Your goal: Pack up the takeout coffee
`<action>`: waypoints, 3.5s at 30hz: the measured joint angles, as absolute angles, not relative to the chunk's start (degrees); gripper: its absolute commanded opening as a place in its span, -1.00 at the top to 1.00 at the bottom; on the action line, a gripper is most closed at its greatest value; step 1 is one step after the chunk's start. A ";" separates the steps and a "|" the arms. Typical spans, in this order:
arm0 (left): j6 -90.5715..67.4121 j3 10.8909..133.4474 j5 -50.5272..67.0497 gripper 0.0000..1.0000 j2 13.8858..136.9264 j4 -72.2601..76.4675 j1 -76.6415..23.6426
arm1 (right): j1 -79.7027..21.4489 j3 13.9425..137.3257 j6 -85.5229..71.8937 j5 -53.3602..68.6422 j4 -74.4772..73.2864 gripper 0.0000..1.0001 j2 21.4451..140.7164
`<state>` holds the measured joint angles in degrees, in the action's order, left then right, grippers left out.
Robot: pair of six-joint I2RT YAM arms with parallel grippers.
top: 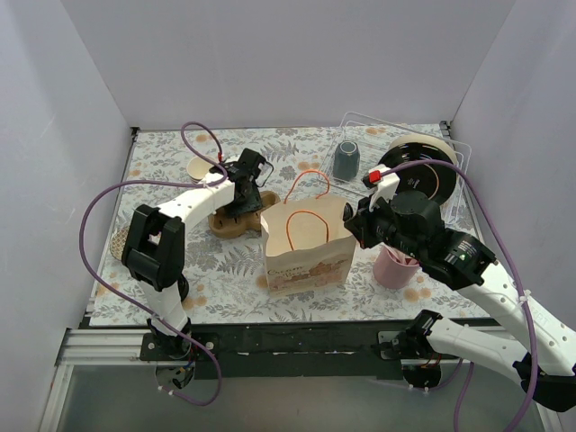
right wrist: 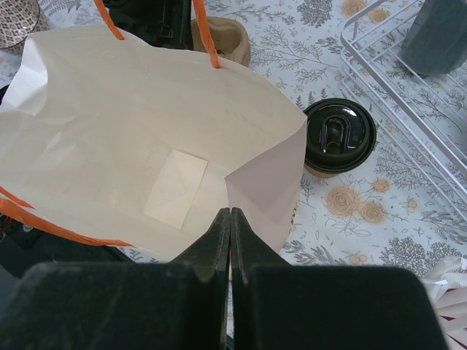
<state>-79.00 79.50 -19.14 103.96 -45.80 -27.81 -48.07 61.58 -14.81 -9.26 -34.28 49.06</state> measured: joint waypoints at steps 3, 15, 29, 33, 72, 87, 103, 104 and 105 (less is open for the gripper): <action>-78.81 80.25 -19.40 0.08 103.96 -46.09 -27.81 | -48.07 61.32 -14.81 -9.26 -33.98 0.97 48.99; -78.41 81.87 -19.94 0.29 104.14 -47.37 -27.81 | -48.07 60.95 -14.83 -9.26 -33.41 0.97 48.73; -78.39 85.30 -21.34 0.23 104.20 -50.46 -27.81 | -48.07 60.18 -14.85 -9.26 -32.34 0.97 48.73; -78.39 85.82 -21.67 0.25 104.09 -51.59 -27.81 | -48.07 60.10 -14.94 -9.21 -31.94 0.97 48.75; -102.80 84.62 24.49 0.56 61.76 -32.32 -27.70 | -48.07 58.39 -19.51 -8.40 -26.33 0.97 50.85; -112.25 74.00 29.61 0.53 58.06 -23.24 -28.49 | -48.07 58.39 -19.57 -8.23 -25.93 0.97 50.87; -114.45 66.76 29.95 0.53 55.90 -19.05 -31.66 | -48.07 58.39 -19.73 -8.21 -25.93 0.97 51.09; -114.45 66.61 29.93 0.53 55.70 -18.79 -31.79 | -48.07 58.39 -19.77 -8.21 -25.93 0.97 51.09; -114.45 66.41 29.91 0.54 55.51 -18.63 -31.92 | -48.07 58.39 -19.81 -8.21 -25.93 0.97 51.09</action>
<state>-114.45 66.41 29.91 55.51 -18.63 -31.92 -48.07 58.39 -19.81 -8.21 -25.93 51.09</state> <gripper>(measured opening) 0.404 0.022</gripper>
